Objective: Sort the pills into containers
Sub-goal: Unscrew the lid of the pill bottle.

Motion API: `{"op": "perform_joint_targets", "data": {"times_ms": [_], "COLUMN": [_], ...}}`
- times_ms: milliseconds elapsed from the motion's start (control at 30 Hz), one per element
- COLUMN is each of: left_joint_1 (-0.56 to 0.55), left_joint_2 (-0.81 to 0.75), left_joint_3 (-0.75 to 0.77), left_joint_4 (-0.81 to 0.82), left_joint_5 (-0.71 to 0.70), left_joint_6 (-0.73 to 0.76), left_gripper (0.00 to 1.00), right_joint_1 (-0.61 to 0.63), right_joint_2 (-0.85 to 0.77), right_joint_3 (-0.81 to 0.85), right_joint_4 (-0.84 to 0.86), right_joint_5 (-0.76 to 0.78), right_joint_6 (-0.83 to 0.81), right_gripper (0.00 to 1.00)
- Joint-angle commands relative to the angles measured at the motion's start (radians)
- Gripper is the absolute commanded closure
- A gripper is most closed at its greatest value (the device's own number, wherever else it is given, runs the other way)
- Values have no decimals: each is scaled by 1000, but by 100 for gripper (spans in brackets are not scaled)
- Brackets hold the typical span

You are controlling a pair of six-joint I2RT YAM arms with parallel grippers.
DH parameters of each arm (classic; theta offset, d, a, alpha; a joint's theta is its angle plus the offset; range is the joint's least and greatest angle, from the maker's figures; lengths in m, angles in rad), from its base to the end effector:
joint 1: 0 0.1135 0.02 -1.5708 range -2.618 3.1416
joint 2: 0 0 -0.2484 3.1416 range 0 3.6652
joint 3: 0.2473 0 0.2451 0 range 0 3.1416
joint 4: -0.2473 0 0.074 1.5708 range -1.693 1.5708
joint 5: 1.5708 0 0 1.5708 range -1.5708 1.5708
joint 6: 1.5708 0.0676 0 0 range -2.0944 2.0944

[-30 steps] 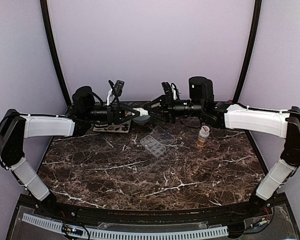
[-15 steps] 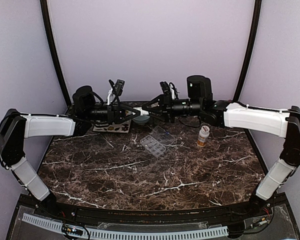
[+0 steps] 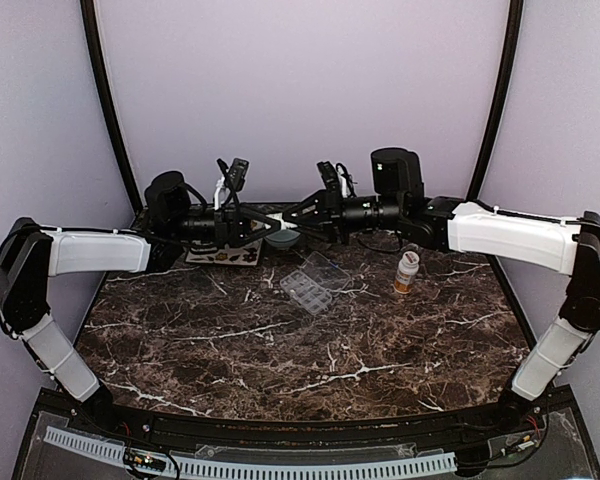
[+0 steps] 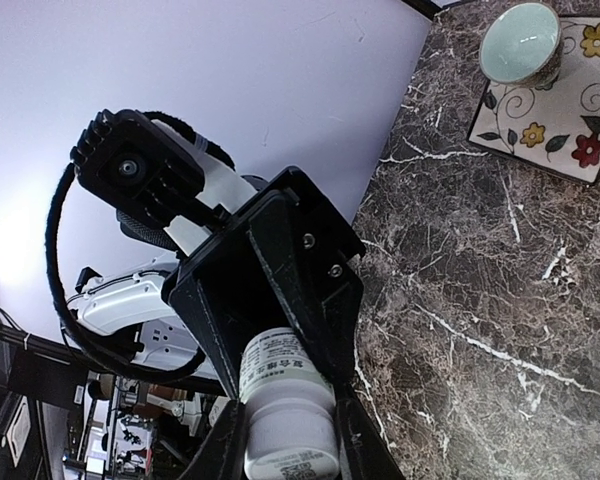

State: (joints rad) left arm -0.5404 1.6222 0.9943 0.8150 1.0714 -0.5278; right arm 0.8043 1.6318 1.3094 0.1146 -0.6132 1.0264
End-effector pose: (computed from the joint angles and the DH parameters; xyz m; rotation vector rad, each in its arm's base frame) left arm 0.2823 -0.2386 0.2903 1.0012 1.3788 -1.5588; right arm 0.2536 0.3195 0.3164 -0.3020 2.1386 1.7489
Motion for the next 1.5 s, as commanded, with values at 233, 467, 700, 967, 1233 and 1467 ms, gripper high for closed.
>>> {"op": "perform_joint_targets", "data": {"times_ms": [233, 467, 700, 967, 1233, 1467], "left_joint_1": [-7, -8, -8, -7, -7, -7], "left_joint_2": [-23, -23, -38, -54, -68, -72], "left_joint_3": [6, 11, 4, -5, -14, -22], "left_joint_4": [-63, -96, -139, -157, -168, -167], "left_joint_5": [-18, -3, -13, -23, -28, -22], "left_joint_6": [42, 63, 97, 116, 121, 119], "left_gripper": [66, 62, 64, 64, 59, 61], "right_joint_1": [16, 15, 10, -1, -13, -17], "right_joint_2": [36, 73, 87, 86, 74, 67], "right_joint_3": [99, 174, 221, 244, 230, 220], "right_joint_4": [-127, -252, -333, -401, -413, -397], "right_joint_5": [22, 25, 31, 28, 23, 17], "right_joint_6": [-114, -181, -219, -252, -259, -249], "right_gripper": [96, 96, 97, 98, 98, 99]}}
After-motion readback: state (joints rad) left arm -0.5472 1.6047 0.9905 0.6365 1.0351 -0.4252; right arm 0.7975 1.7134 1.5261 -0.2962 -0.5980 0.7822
